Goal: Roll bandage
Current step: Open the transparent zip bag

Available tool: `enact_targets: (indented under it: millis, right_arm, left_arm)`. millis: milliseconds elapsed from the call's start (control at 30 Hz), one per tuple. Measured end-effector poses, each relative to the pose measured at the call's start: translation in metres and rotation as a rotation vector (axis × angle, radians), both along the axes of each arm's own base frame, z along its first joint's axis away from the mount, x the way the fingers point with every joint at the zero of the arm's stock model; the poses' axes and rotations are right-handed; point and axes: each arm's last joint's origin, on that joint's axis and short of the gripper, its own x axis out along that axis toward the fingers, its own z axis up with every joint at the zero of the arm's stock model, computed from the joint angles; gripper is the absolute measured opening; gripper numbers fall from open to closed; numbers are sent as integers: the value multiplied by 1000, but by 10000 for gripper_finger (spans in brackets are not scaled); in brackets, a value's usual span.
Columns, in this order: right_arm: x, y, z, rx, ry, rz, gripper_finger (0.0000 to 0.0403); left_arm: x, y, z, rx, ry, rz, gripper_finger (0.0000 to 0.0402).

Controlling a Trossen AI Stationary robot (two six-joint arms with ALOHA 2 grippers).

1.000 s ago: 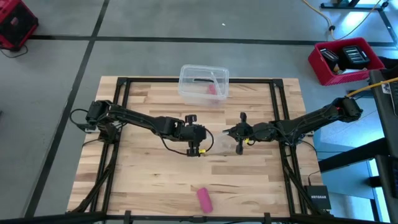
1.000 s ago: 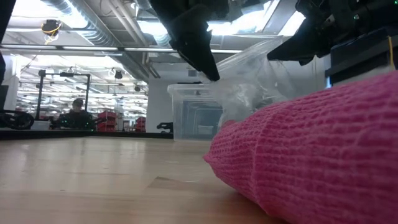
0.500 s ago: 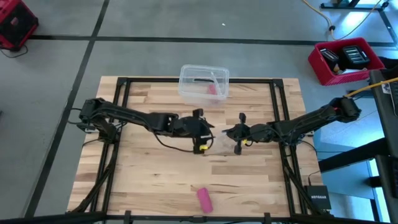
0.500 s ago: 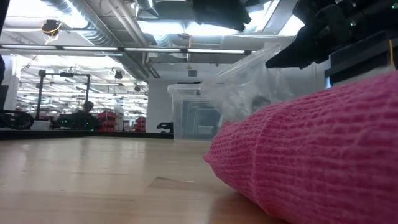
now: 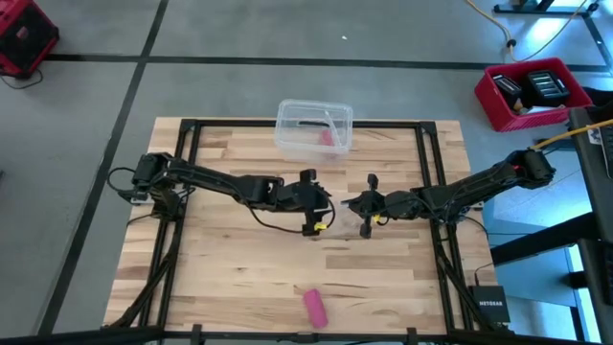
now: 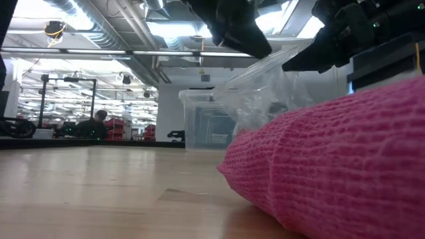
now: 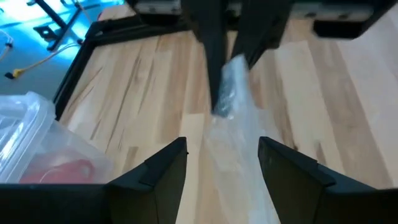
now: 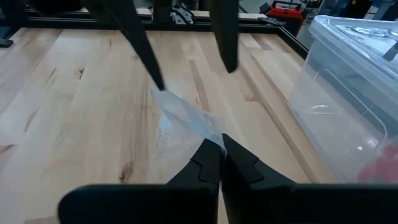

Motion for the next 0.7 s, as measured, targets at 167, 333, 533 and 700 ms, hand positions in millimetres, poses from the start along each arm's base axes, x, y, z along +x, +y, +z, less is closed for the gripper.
enact_targets:
  millis: [167,333,533,700]
  right_arm:
    - [0,1,1,10,-8,16,5]
    - [1,2,3,27,-32,42,5]
    - [1,2,3,27,-28,42,5]
    - [1,3,3,40,-30,74,5]
  left_arm:
    - [0,4,-1,5,12,10,192]
    - [1,4,-6,3,33,13,192]
    - [2,1,-13,25,67,-1,192]
    - [0,4,-16,47,101,23,192]
